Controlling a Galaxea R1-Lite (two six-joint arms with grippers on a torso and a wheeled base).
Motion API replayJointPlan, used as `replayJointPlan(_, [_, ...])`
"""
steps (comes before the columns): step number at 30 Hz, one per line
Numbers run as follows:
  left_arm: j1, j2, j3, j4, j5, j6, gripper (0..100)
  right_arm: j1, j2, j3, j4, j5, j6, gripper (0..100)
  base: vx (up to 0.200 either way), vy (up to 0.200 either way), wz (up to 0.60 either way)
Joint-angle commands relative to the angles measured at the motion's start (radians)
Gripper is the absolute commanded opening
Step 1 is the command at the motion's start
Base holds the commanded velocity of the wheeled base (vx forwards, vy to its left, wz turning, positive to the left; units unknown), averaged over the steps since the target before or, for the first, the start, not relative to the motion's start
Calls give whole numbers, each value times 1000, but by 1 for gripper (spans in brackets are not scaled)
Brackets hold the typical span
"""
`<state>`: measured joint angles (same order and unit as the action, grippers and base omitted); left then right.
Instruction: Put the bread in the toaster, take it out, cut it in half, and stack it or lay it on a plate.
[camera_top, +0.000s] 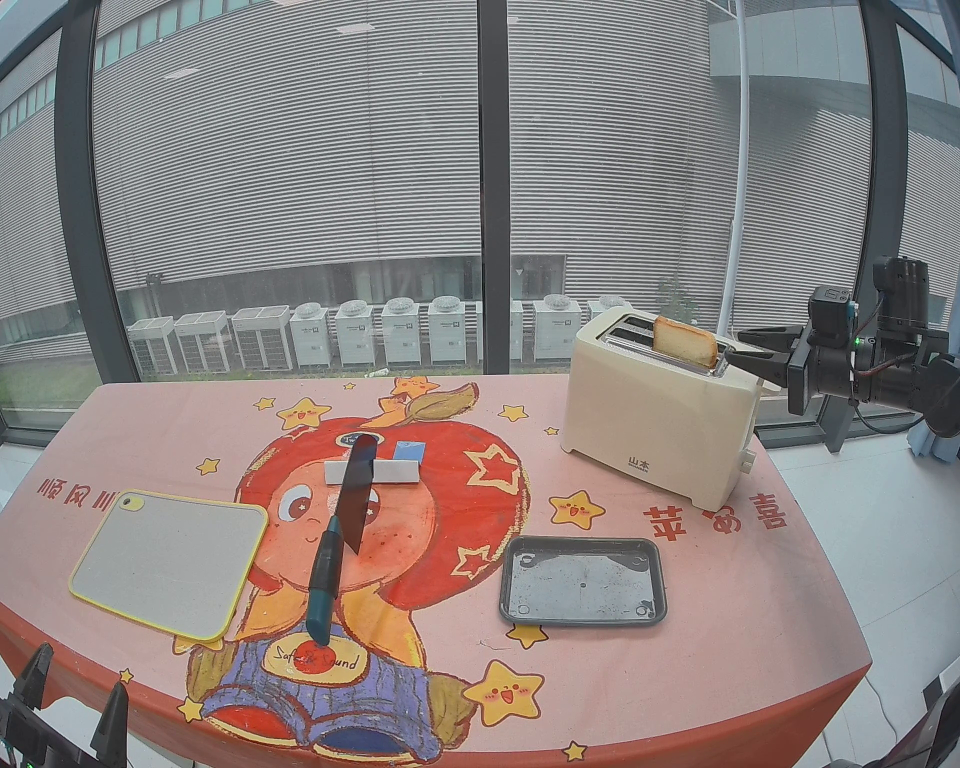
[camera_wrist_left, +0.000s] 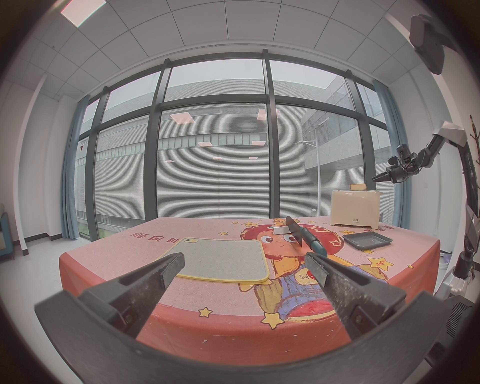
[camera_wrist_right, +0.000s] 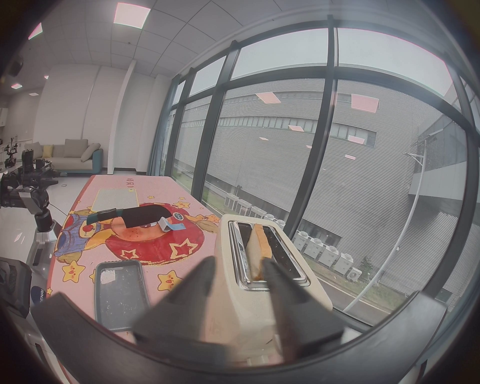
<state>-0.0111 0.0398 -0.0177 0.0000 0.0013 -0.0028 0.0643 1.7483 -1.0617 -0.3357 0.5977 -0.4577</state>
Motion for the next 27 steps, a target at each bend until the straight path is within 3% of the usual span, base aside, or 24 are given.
replayJointPlan(1, [0,0,18,0,0,0,100,-4,-21,23,-8,1,4,0,0,0,0])
replayJointPlan(10, [0,2,18,0,0,0,100,-7,-92,69,-8,-27,51,0,0,0,0])
replayJointPlan(13, [0,0,18,0,0,0,100,-18,-107,63,-9,-35,109,0,0,0,0])
replayJointPlan(17, [0,2,18,0,0,0,100,-9,-138,88,-40,-122,175,0,0,0,0])
replayJointPlan(20, [0,2,18,0,0,0,100,-6,-159,144,-98,-145,208,0,0,0,0])
replayJointPlan(24, [0,2,18,0,0,0,100,-7,-151,180,-210,-167,212,0,0,0,0])
replayJointPlan(27, [0,2,18,0,0,0,100,-7,-148,213,-290,-237,214,0,0,0,0])
